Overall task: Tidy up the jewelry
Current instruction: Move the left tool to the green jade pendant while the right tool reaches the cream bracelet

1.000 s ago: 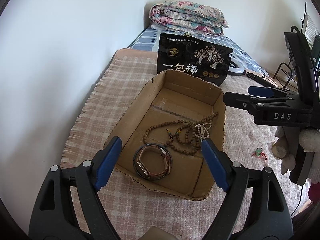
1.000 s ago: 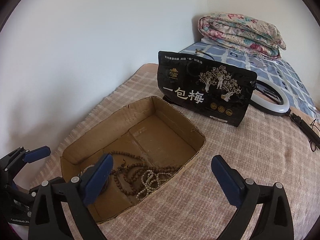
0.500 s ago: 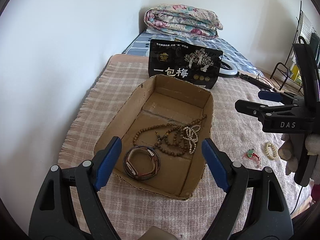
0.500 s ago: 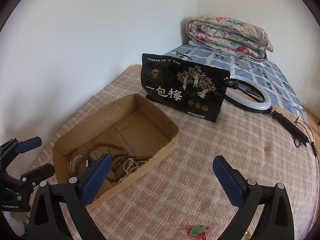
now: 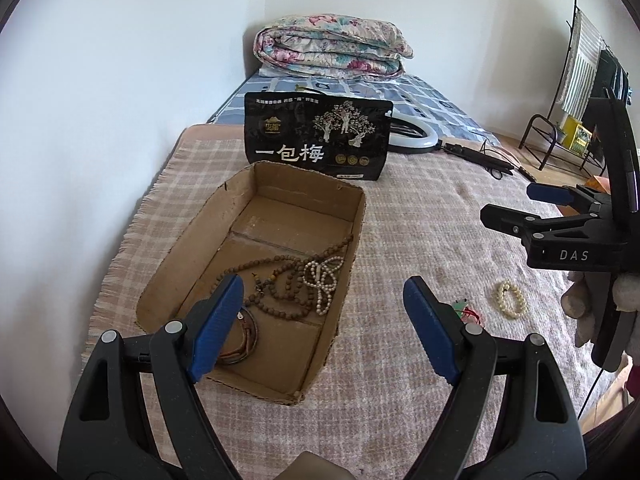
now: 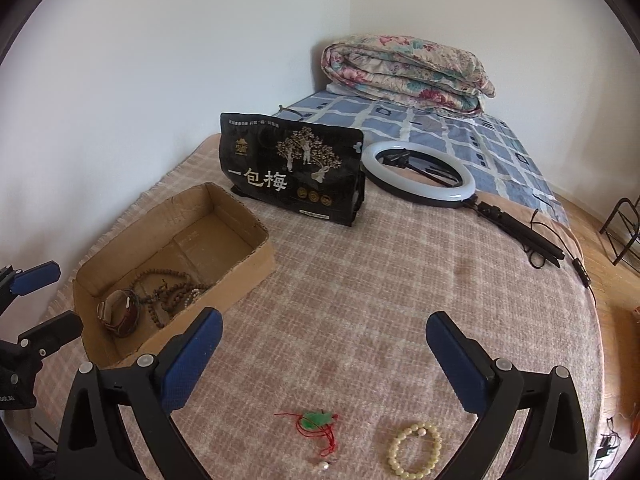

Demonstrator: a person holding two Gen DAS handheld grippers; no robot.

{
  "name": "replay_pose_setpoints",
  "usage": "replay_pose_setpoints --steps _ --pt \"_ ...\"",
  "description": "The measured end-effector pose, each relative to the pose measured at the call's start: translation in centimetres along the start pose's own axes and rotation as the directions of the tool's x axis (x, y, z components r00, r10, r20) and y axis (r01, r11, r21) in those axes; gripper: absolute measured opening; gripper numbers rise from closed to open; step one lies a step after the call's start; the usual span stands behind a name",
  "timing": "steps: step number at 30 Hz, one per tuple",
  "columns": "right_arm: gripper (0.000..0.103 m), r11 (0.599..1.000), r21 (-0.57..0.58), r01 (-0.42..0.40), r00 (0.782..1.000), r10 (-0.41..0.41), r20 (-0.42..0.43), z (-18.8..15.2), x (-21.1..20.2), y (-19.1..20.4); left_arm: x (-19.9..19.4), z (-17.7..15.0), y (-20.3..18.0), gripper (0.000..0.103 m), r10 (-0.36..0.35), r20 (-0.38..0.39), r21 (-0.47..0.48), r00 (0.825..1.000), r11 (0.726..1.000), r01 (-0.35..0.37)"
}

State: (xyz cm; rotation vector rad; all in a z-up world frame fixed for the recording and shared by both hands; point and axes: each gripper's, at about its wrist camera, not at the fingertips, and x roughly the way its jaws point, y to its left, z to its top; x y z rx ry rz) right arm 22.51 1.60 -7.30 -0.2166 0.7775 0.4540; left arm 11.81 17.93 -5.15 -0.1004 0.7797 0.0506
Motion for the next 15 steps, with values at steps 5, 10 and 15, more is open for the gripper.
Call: replay_pose_setpoints --steps 5,10,15 --pt "0.103 0.999 -0.01 0.036 0.997 -0.036 0.062 -1.8 -1.6 -2.7 0.6 -0.1 -2.2 0.084 -0.028 -0.011 0.036 1.0 0.999 0.028" --pt "0.103 0.998 0.005 0.066 0.997 -0.066 0.049 -3.4 -2.3 -5.9 1.1 -0.2 -4.4 0.084 -0.058 -0.016 0.058 0.998 0.997 0.059" --pt "0.103 0.996 0.071 0.06 0.998 -0.062 0.019 -4.7 -2.9 -9.7 1.8 -0.6 -6.7 0.084 -0.069 -0.034 0.094 0.997 0.993 0.072"
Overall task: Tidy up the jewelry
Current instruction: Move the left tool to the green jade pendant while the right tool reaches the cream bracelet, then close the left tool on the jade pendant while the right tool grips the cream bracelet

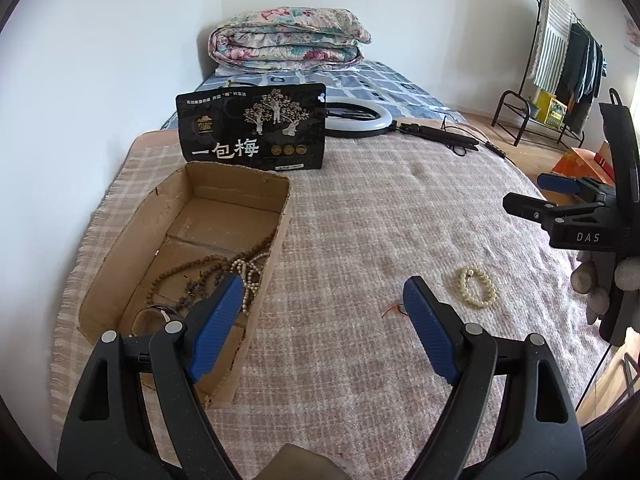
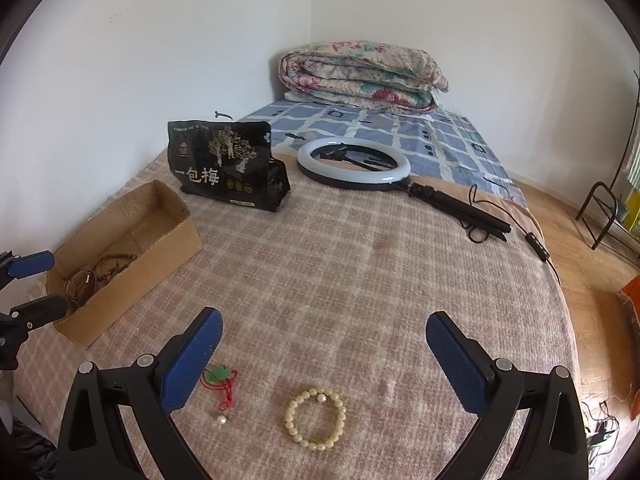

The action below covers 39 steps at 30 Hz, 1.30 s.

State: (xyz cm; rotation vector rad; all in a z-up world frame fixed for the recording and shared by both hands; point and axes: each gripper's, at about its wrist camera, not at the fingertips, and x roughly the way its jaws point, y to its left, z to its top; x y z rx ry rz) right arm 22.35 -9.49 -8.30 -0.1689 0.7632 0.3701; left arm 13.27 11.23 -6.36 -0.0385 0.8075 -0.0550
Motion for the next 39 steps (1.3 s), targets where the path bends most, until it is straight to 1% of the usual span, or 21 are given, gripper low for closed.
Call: replay_pose_setpoints --steps 6,8,14,17,19,20,22,25,26,31,32,34,36,38,39 --pt "0.103 0.999 0.036 -0.009 0.999 0.01 -0.05 -1.7 -0.1 -3.2 1.6 -0.8 -1.9 0.084 -0.012 -0.036 0.021 0.999 1.0 0.013" --pt "0.103 0.999 0.038 -0.012 0.998 0.015 -0.068 -2.4 0.0 -4.0 2.2 -1.1 -2.3 0.084 -0.027 -0.049 0.025 0.998 0.999 0.028" --pt "0.102 0.998 0.057 -0.035 0.991 0.042 -0.127 -4.8 0.5 -5.7 2.9 -1.9 -3.8 0.084 -0.045 -0.046 0.069 0.998 0.996 0.048" --pt "0.099 0.995 0.073 -0.063 0.984 0.074 -0.161 -5.9 1.0 -6.2 3.4 -2.2 -4.1 0.084 -0.064 -0.05 0.077 0.997 0.995 0.067" --pt "0.094 0.994 0.082 -0.078 0.978 0.092 -0.188 -6.6 1.5 -6.4 3.7 -2.4 -4.4 0.083 -0.073 -0.054 0.082 0.996 0.994 0.077" --pt "0.093 0.993 0.086 -0.086 0.974 0.102 -0.203 -7.0 1.8 -6.4 3.9 -2.5 -4.5 0.079 -0.079 -0.057 0.084 0.995 0.993 0.084" --pt "0.085 0.99 0.101 -0.102 0.964 0.124 -0.234 -7.5 2.5 -6.3 4.3 -2.6 -4.8 0.074 -0.093 -0.07 0.087 0.993 0.991 0.099" --pt "0.08 0.986 0.116 -0.119 0.953 0.147 -0.266 -8.3 3.3 -6.0 5.0 -2.8 -5.2 0.073 -0.109 -0.079 0.097 0.991 0.988 0.117" --pt "0.08 0.985 0.117 -0.124 0.95 0.152 -0.273 -8.4 3.5 -5.9 5.2 -2.8 -5.2 0.071 -0.116 -0.083 0.097 0.99 0.987 0.124" --pt "0.071 0.983 0.113 -0.142 0.941 0.169 -0.292 -8.9 4.3 -5.5 6.9 -3.3 -5.7 0.057 -0.143 -0.13 0.115 0.981 0.981 0.158" --pt "0.069 0.982 0.117 -0.147 0.939 0.176 -0.296 -9.0 4.5 -5.5 7.2 -3.3 -5.9 0.056 -0.146 -0.136 0.121 0.98 0.979 0.163" --pt "0.062 0.979 0.127 -0.161 0.933 0.193 -0.303 -9.0 4.9 -5.4 7.7 -3.4 -6.1 0.056 -0.153 -0.144 0.132 0.978 0.976 0.172" --pt "0.058 0.977 0.132 -0.17 0.929 0.204 -0.309 -9.0 5.3 -5.4 8.2 -3.4 -6.3 0.054 -0.161 -0.147 0.144 0.976 0.973 0.182" --pt "0.053 0.975 0.133 -0.179 0.926 0.213 -0.312 -9.0 5.6 -5.3 8.9 -3.4 -6.4 0.045 -0.166 -0.158 0.157 0.973 0.969 0.191" --pt "0.05 0.974 0.135 -0.184 0.925 0.218 -0.313 -9.1 5.7 -5.4 9.3 -3.4 -6.4 0.045 -0.168 -0.165 0.161 0.972 0.968 0.194"
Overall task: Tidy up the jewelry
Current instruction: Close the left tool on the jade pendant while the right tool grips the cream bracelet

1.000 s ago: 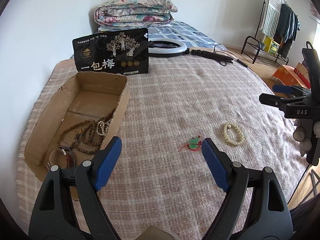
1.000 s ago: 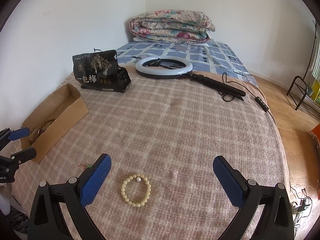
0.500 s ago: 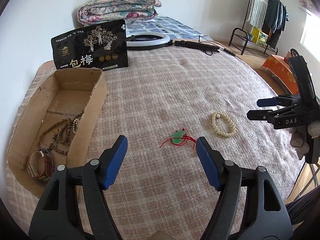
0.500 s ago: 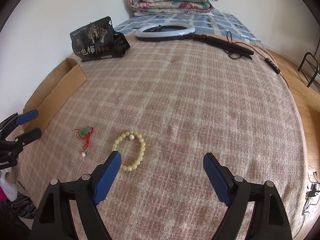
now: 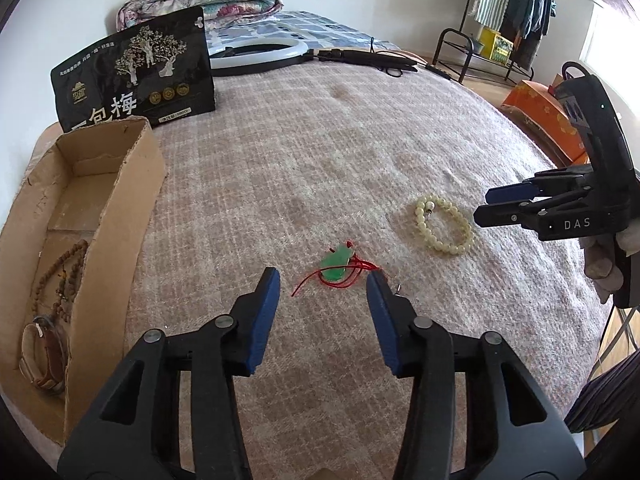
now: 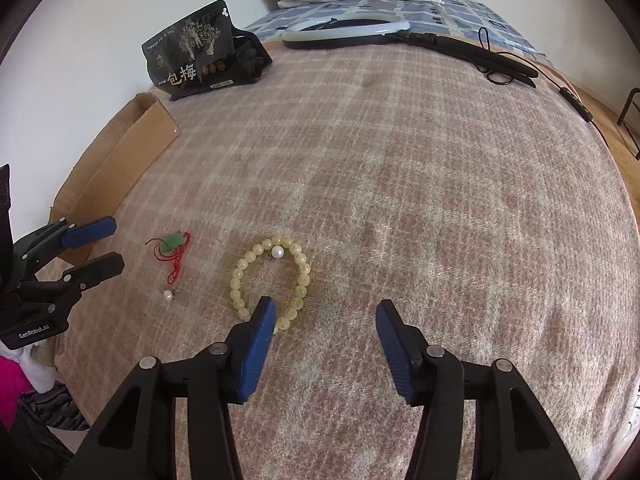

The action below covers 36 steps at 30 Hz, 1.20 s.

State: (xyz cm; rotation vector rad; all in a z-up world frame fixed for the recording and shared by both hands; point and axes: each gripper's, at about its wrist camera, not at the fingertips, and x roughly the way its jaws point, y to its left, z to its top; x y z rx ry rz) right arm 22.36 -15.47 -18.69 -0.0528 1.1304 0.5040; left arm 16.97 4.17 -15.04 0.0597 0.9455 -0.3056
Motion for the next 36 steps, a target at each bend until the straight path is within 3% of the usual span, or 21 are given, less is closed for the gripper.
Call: replay_pose_setpoints --steps 7,17,28,36 --pt "0.039 1.0 -0.005 -0.027 1.0 0.027 -0.013 0.2 1.0 0.0 2.0 0.2 -0.2 0.044 -0.015 -0.023 0.029 1.0 0.999 0.015" --pt "0.034 0.999 -0.034 -0.017 1.0 0.017 -0.01 0.8 1.8 0.6 3.7 1.1 -0.9 0.04 -0.025 -0.033 0.075 0.999 0.997 0.027" --pt "0.029 0.988 -0.135 0.068 0.998 -0.07 -0.006 1.1 2.7 2.5 4.8 1.3 -0.8 0.037 -0.034 -0.041 0.09 0.999 0.995 0.037" --pt "0.024 0.983 -0.158 0.096 0.995 -0.098 -0.005 1.2 3.1 2.8 5.0 0.9 -1.1 0.022 -0.036 -0.042 0.108 0.998 0.993 0.041"
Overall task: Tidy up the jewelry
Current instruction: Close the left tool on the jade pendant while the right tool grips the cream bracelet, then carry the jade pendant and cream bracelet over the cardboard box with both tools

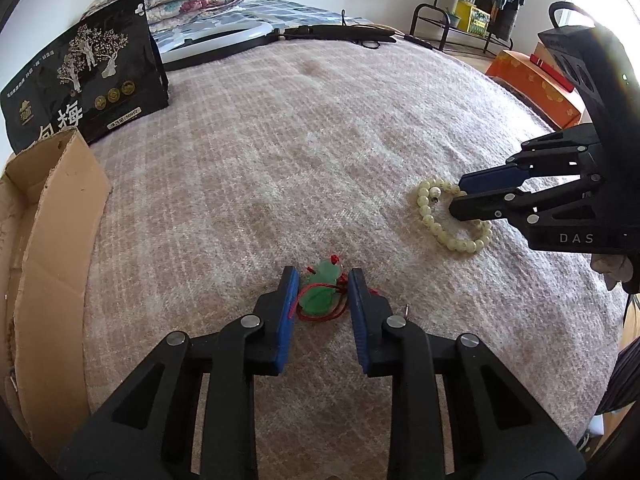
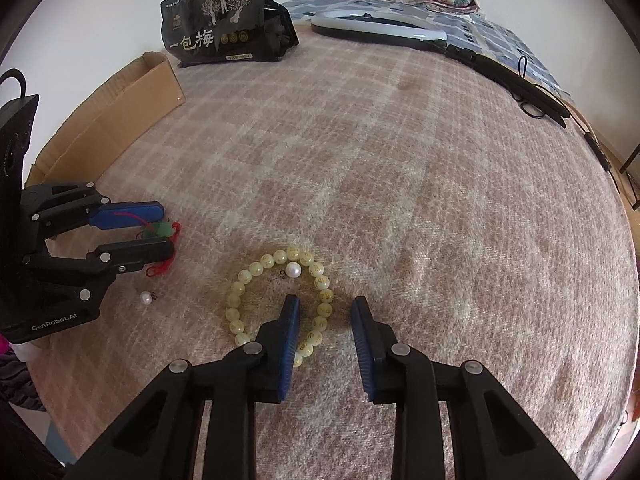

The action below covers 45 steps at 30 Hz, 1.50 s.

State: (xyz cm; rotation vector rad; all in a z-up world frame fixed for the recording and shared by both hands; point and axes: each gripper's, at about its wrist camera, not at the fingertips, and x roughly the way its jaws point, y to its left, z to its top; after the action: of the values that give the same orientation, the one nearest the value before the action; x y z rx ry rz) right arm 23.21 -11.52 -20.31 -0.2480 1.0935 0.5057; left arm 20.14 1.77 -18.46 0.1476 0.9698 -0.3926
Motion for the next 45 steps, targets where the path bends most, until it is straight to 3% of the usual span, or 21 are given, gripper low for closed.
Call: replay_pose_setpoints --steps 2,7,12,29,45 --pt "0.021 1.0 -0.006 0.006 1.0 -0.006 0.002 0.0 0.0 0.1 0.0 -0.1 -0.2 0.018 0.004 -0.002 0.01 1.0 1.0 -0.003" --pt "0.008 1.0 -0.009 0.001 1.0 -0.001 0.007 0.0 0.0 0.4 -0.1 -0.2 -0.4 0.017 0.01 0.002 0.013 1.0 1.0 -0.01" --pt "0.006 1.0 -0.011 -0.003 1.0 0.004 0.02 -0.1 -0.2 0.5 -0.4 -0.2 -0.5 0.017 0.021 0.011 0.013 1.0 1.0 -0.021" --pt "0.005 0.999 -0.05 -0.006 0.996 0.01 0.09 0.5 -2.7 2.2 -3.0 0.4 0.1 0.017 0.04 0.069 -0.019 0.997 0.999 -0.039" --pt "0.005 0.996 -0.091 0.017 0.986 -0.002 0.167 1.7 -6.4 4.5 -8.3 0.4 0.6 0.017 0.066 0.138 -0.038 0.988 0.997 -0.061"
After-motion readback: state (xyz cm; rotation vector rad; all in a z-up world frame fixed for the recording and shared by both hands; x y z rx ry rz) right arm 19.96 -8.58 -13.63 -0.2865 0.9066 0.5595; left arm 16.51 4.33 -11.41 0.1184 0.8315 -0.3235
